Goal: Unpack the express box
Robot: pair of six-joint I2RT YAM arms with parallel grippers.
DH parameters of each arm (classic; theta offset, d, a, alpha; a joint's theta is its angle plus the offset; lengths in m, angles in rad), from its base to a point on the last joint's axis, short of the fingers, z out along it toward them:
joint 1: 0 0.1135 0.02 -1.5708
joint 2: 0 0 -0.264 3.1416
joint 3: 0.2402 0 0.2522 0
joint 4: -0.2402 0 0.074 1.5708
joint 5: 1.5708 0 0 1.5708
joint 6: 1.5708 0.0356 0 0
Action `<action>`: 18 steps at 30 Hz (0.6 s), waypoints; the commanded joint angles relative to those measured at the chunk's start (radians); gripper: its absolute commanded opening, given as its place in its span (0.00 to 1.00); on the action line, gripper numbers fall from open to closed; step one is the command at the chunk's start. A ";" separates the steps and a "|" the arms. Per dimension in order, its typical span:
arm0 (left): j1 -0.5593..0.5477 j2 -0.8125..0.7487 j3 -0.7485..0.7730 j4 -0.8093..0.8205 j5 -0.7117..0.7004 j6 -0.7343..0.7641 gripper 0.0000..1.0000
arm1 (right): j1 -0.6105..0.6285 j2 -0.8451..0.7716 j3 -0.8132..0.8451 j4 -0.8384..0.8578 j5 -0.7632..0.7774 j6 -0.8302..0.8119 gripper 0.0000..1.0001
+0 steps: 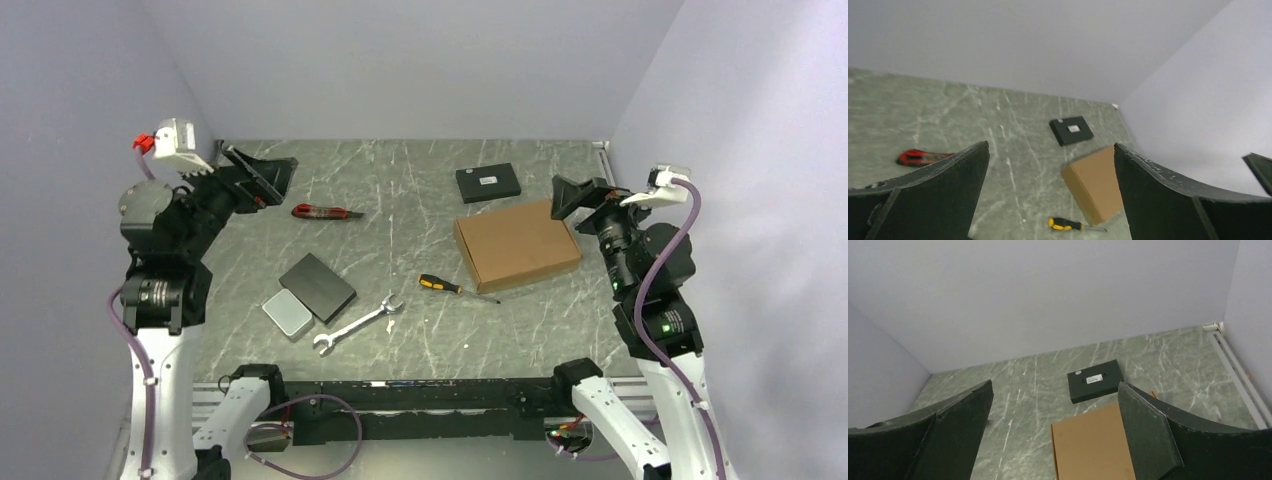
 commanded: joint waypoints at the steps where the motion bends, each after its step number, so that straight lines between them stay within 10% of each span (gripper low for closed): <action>1: 0.003 0.074 -0.030 0.048 0.172 -0.109 0.99 | -0.002 0.039 0.020 -0.035 0.055 0.049 1.00; 13: -0.174 0.350 -0.110 0.125 0.305 -0.205 0.99 | -0.011 0.295 -0.107 0.029 -0.049 0.038 1.00; 18: -0.331 0.554 -0.012 0.036 0.261 -0.131 0.99 | -0.291 0.474 -0.206 0.132 -0.605 0.260 1.00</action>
